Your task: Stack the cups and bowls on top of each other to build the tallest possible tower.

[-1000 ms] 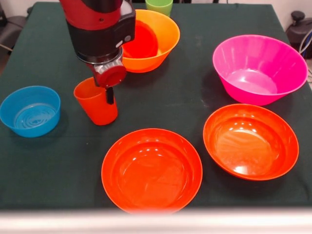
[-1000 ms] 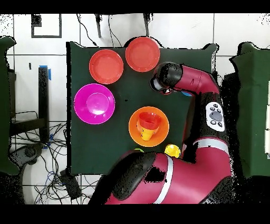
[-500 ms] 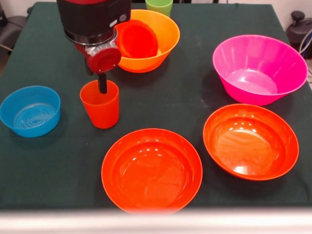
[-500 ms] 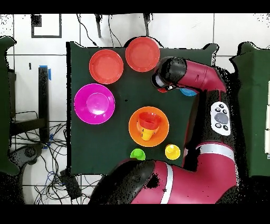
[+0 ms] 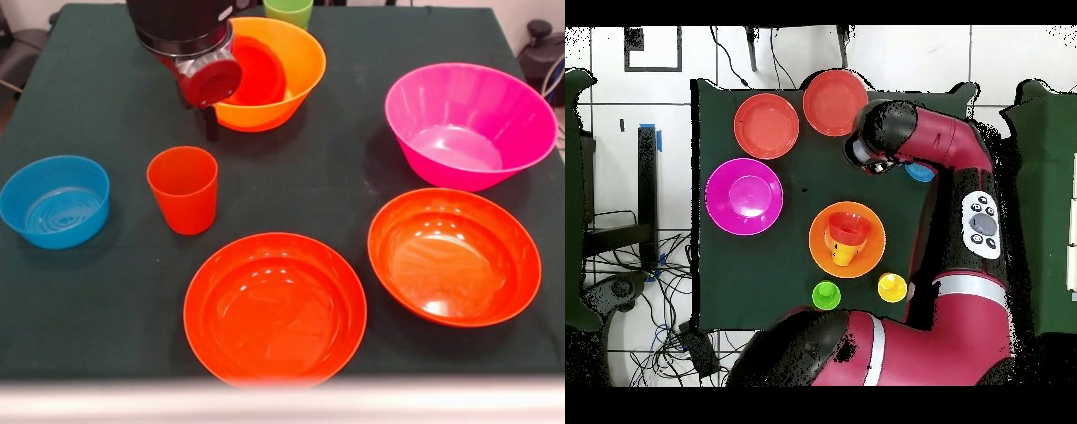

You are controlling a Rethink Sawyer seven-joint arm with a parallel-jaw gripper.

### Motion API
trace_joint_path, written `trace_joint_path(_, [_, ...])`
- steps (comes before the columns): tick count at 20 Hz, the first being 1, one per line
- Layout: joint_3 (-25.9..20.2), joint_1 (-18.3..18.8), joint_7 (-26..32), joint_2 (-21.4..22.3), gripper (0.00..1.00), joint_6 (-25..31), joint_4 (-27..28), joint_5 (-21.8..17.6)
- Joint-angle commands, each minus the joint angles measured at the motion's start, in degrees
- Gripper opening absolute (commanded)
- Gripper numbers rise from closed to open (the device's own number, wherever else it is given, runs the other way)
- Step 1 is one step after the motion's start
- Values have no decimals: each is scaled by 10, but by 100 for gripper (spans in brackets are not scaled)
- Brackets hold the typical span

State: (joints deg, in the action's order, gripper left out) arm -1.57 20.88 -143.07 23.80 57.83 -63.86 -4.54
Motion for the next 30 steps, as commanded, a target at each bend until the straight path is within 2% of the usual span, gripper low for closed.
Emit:
trace_joint_path(1, [-42, -10, 15, -11, 100, 72, -74, 17])
trace_joint_path(9, [-13, -1, -5, -35, 100, 123, -60, 20])
trace_joint_path(21, [14, 2, -9, -69, 100, 133, -65, 10])
trace_joint_path(30, [29, -7, -3, -76, 100, 140, -65, 10])
